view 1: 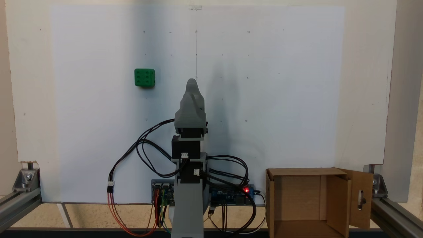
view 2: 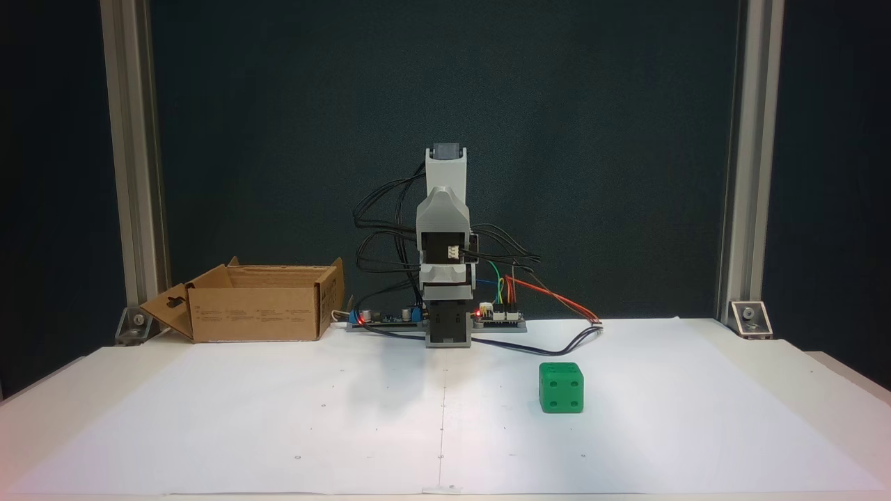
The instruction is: Grasp a green dice and put it in the bin.
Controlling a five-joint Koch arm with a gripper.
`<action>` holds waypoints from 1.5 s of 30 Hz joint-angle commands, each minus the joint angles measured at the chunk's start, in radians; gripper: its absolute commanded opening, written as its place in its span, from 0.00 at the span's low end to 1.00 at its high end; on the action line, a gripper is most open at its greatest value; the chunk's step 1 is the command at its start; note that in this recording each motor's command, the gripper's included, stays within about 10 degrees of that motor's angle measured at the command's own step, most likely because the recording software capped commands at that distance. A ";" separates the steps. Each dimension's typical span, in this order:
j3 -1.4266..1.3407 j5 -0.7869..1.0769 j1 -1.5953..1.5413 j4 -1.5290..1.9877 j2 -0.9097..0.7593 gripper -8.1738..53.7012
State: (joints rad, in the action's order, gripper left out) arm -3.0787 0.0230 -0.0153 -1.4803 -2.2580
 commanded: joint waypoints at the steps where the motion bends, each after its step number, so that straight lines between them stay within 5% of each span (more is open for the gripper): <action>1: -0.051 0.043 -0.002 -0.003 -0.104 0.84; 9: -0.011 0.048 0.031 0.160 -0.106 0.84; 23: 0.525 0.031 0.034 1.112 -0.100 0.83; 45: 1.454 -0.345 -0.351 2.531 0.279 0.82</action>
State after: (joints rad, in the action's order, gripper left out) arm -1.7073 -0.2516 -0.3421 0.9480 -1.9957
